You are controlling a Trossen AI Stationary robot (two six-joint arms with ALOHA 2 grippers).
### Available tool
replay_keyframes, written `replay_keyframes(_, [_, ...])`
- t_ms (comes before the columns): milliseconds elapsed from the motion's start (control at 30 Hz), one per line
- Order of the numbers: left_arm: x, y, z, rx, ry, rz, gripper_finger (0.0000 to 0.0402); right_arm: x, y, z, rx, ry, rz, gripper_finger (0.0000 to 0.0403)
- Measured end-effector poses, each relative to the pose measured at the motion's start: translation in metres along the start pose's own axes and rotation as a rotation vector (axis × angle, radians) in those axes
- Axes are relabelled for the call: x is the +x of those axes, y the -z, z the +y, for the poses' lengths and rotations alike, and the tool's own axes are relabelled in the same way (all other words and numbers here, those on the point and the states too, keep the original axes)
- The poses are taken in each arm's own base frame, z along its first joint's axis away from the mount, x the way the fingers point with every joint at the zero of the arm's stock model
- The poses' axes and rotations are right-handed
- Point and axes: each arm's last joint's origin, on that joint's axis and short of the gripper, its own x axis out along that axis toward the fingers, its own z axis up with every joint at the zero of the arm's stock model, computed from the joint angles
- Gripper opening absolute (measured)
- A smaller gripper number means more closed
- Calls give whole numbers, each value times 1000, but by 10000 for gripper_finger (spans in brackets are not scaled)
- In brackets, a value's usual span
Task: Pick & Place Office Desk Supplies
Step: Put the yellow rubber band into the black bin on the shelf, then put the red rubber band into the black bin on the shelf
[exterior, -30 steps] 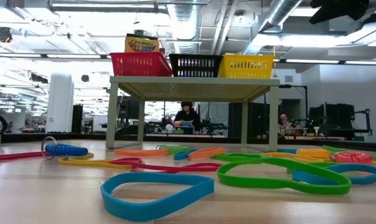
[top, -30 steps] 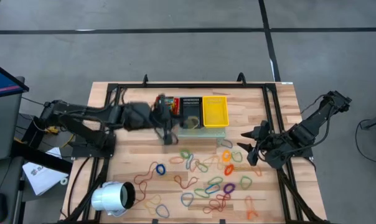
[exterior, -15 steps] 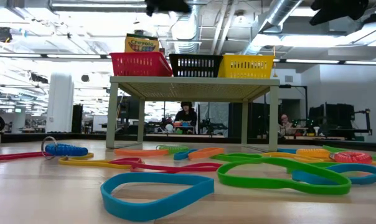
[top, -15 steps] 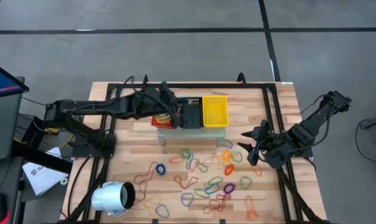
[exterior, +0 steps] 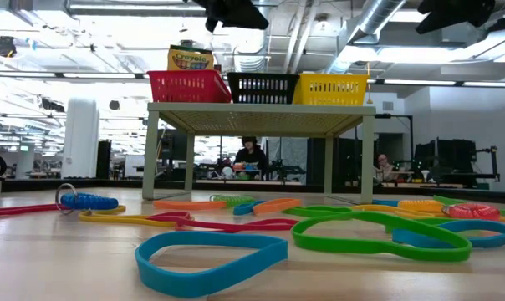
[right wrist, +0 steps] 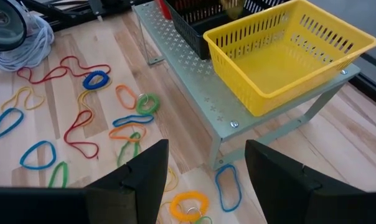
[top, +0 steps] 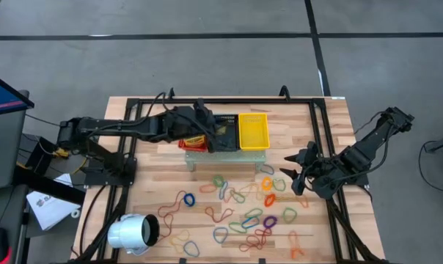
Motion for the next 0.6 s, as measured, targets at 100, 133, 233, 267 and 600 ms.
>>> replay_keyframes(100, [1, -3, 0, 20, -5, -33, 51, 0, 0, 0, 0, 0, 0, 209])
replay_keyframes(133, [1, -4, 0, 26, -9, -44, 57, 0, 0, 0, 3, 0, 0, 209])
replay_keyframes(233, [1, -4, 1, 33, -28, -37, 75, 0, 0, 0, 5, -4, 1, 209])
replay_keyframes(267, [0, -2, 1, 38, -43, -20, 81, 0, 0, 0, 6, -6, 3, 209])
replay_keyframes(600, [-69, 9, -38, 69, 137, 230, 159, 0, 1, 1, 4, -34, 38, 209])
